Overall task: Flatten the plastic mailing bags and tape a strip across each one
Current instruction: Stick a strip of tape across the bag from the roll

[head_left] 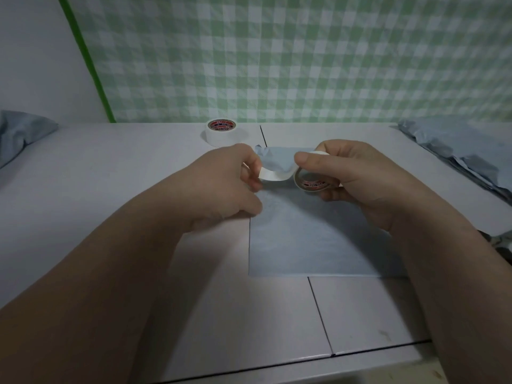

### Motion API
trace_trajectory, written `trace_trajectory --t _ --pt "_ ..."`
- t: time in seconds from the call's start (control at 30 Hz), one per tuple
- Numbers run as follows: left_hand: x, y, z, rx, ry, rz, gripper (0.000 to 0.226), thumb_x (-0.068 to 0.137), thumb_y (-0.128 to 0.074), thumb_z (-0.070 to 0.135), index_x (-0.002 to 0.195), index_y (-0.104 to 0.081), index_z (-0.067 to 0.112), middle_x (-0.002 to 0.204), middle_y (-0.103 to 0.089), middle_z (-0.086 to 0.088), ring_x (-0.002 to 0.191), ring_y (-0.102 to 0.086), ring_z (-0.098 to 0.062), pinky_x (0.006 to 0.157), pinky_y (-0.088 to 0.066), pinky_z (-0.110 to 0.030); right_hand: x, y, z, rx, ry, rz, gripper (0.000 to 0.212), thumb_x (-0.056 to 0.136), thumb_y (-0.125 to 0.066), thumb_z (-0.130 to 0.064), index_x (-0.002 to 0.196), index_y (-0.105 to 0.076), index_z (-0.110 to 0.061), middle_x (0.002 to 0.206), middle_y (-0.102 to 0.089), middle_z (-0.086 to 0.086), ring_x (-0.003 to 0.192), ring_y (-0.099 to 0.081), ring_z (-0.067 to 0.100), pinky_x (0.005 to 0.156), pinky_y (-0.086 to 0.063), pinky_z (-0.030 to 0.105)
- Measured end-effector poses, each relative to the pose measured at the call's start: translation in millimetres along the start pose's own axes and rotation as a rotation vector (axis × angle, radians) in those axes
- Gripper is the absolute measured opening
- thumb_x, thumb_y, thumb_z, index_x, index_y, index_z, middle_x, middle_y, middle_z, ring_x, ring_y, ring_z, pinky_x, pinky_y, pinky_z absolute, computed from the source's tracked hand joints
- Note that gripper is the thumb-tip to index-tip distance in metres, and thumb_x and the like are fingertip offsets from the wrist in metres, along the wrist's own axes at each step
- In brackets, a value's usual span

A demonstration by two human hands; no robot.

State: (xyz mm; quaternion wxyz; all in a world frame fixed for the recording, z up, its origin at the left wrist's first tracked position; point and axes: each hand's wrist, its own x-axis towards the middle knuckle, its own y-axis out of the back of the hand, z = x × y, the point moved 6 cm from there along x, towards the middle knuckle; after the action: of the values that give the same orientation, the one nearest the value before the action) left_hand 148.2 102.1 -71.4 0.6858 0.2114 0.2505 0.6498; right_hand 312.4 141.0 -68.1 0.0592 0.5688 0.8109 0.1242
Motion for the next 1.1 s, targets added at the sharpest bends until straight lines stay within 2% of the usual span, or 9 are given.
trace_trajectory --t 0.1,0.27,0.53,0.67,0.77,0.87,0.93,1.03,1.1 --pt "-1 -3 2 0.077 -0.026 -0.019 0.041 0.069 -0.071 0.000 0.092 -0.053 0.029 0.091 -0.067 0.014 0.072 -0.063 -0.008 0.063 -0.051 -0.025 -1 0 -1 0.014 -0.020 0.017 0.038 0.082 -0.067 -0.034 0.056 -0.042 -0.020 0.052 -0.050 -0.006 0.070 -0.047 0.021 0.064 -0.038 0.031" --pt "0 -4 3 0.132 -0.057 -0.033 0.043 0.071 -0.070 0.000 0.092 -0.050 0.031 0.089 -0.066 0.014 0.070 -0.061 -0.005 0.066 -0.053 -0.028 -2 -2 -3 0.028 -0.036 0.020 0.041 0.085 -0.063 -0.035 0.056 -0.038 -0.019 0.048 -0.046 -0.010 0.060 -0.047 0.011 0.063 -0.040 0.029" --pt "0 -6 1 0.103 -0.044 -0.058 0.041 0.071 -0.068 -0.002 0.088 -0.051 0.030 0.084 -0.068 0.010 0.058 -0.054 -0.004 0.054 -0.046 -0.021 -4 -2 -5 -0.020 -0.052 0.014 0.044 0.085 -0.062 -0.037 0.053 -0.037 -0.018 0.059 -0.045 0.000 0.069 -0.046 0.021 0.062 -0.039 0.030" --pt "1 -4 1 0.164 -0.046 -0.023 0.027 0.073 -0.070 0.007 0.087 -0.058 0.027 0.085 -0.067 0.008 0.053 -0.050 0.002 0.048 -0.039 -0.010 -3 -1 -5 -0.089 -0.053 0.028 0.046 0.088 -0.058 -0.039 0.051 -0.039 -0.020 0.061 -0.041 0.005 0.071 -0.043 0.023 0.059 -0.034 0.031" --pt "2 1 2 0.082 -0.016 0.038 0.006 0.082 -0.067 0.023 0.081 -0.067 0.017 0.068 -0.063 0.004 0.052 -0.048 -0.006 0.053 -0.039 -0.020 -2 0 -2 -0.122 -0.057 0.033 0.045 0.091 -0.055 -0.041 0.051 -0.043 -0.022 0.059 -0.043 0.003 0.070 -0.043 0.023 0.058 -0.032 0.032" --pt "3 6 -1 0.048 0.013 0.116 0.022 0.085 -0.064 0.029 0.076 -0.067 0.009 0.055 -0.051 0.005 0.043 -0.040 -0.005 0.045 -0.035 -0.017 -1 -2 -2 -0.139 -0.024 0.000 0.049 0.091 -0.057 -0.037 0.046 -0.044 -0.022 0.066 -0.048 0.011 0.070 -0.041 0.023 0.054 -0.027 0.029" --pt "4 8 -3 0.074 0.042 0.148 0.021 0.084 -0.064 0.026 0.073 -0.067 0.008 0.056 -0.051 0.003 0.046 -0.041 -0.008 0.043 -0.033 -0.017 -3 -2 -4 -0.157 -0.006 -0.015 0.049 0.090 -0.059 -0.033 0.044 -0.047 -0.020 0.071 -0.054 0.015 0.059 -0.041 0.020 0.048 -0.026 0.022" --pt "4 11 -5 0.097 0.094 0.162 0.019 0.083 -0.065 0.024 0.067 -0.066 0.014 0.061 -0.056 0.000 0.053 -0.046 -0.013 0.050 -0.035 -0.022 -6 1 -7 -0.173 0.004 -0.010 0.038 0.087 -0.063 -0.028 0.058 -0.056 -0.004 0.060 -0.050 0.011 0.039 -0.035 0.003 0.037 -0.025 0.010" --pt "4 11 -6 0.105 0.121 0.140 0.018 0.082 -0.067 0.024 0.066 -0.065 0.015 0.064 -0.058 -0.001 0.056 -0.049 -0.015 0.052 -0.037 -0.022 -6 2 -6 -0.195 0.002 -0.009 0.037 0.085 -0.066 -0.028 0.059 -0.058 -0.002 0.052 -0.046 0.007 0.036 -0.034 0.002 0.035 -0.024 0.009"
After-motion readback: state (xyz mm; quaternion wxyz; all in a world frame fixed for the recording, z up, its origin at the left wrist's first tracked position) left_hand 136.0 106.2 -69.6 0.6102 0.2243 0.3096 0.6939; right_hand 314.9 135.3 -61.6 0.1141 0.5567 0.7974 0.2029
